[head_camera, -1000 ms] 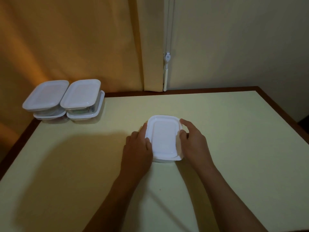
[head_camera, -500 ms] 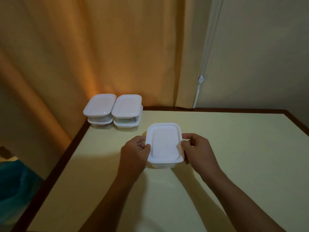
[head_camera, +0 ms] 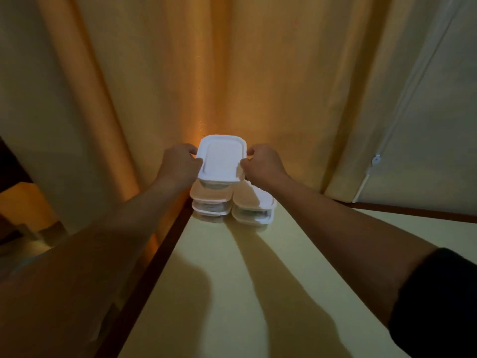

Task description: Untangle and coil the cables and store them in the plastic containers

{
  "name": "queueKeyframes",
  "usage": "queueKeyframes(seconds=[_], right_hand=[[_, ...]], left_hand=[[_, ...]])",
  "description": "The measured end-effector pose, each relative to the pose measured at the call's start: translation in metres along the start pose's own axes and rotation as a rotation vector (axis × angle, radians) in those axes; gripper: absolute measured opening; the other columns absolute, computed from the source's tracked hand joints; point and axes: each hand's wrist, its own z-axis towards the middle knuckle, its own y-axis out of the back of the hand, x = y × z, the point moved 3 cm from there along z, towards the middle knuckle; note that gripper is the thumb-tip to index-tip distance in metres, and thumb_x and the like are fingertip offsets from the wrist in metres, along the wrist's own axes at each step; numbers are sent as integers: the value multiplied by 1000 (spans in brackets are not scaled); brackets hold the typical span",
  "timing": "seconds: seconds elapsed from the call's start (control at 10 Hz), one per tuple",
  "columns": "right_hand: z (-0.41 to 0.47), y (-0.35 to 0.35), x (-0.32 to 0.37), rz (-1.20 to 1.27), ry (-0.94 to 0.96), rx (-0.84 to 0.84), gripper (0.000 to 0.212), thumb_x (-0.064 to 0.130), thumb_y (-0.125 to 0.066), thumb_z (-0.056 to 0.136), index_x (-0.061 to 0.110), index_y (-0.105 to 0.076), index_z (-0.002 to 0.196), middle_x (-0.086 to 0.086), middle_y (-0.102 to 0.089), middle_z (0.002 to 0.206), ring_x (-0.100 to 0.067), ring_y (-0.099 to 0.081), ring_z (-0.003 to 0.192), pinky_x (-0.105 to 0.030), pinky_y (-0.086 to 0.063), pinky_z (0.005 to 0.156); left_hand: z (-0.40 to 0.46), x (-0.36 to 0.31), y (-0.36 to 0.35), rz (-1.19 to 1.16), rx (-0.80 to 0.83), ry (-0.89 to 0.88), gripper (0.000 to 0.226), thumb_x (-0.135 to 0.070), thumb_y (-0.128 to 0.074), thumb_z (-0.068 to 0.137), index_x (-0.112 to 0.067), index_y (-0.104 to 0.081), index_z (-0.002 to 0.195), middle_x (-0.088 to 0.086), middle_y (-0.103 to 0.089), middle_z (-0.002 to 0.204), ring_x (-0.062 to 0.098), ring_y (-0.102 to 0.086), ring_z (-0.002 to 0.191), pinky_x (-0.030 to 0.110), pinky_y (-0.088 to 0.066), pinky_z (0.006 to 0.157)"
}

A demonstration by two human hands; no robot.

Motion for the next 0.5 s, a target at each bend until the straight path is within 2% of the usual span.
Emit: queueKeyframes(seconds=[0.1,0.2,0.3,0.4,0.5], right_hand=[[22,-26,-2,-39,-21,24,23,10,-55,93,3,-63,114,-18,-70,101,-32,-69,86,-35,-55,64],[35,-47,-6,-74,-17,37,21,9,-56,94,0,-64,110,-18,-70,106,-28,-65,85,-24,-43,53],[39,-60,-12,-124,-34,47,25,9,-56,95,-1,-61,117,-18,-66,117,-27,-59,93,-24,-35,55],[42,-70,-23,-113,-81,36,29,9,-55,97,-2,-58,124,-18,-63,124,-32,-61,111,-27,-36,70],[39,-69,-25,-99,-65,32,23,13,-54,97,0,-62,116,-20,-67,117,-34,-64,108,-30,-38,70]], left_hand=[[19,22,-12,19,28,25,25,-9,-56,89,-4,-71,108,15,-69,105,27,-60,89,27,-40,73],[32,41,-23,69,64,54,27,-10,-56,91,-2,-70,114,16,-67,118,31,-60,106,33,-44,86],[29,55,-36,79,111,72,28,-10,-56,92,-2,-69,116,15,-67,119,28,-60,104,32,-43,83],[27,61,-47,25,107,71,27,-10,-53,93,-4,-70,113,14,-69,113,20,-55,90,27,-38,77],[26,61,-47,-24,93,93,30,-15,-51,96,-4,-67,119,14,-66,120,24,-57,100,28,-40,83]])
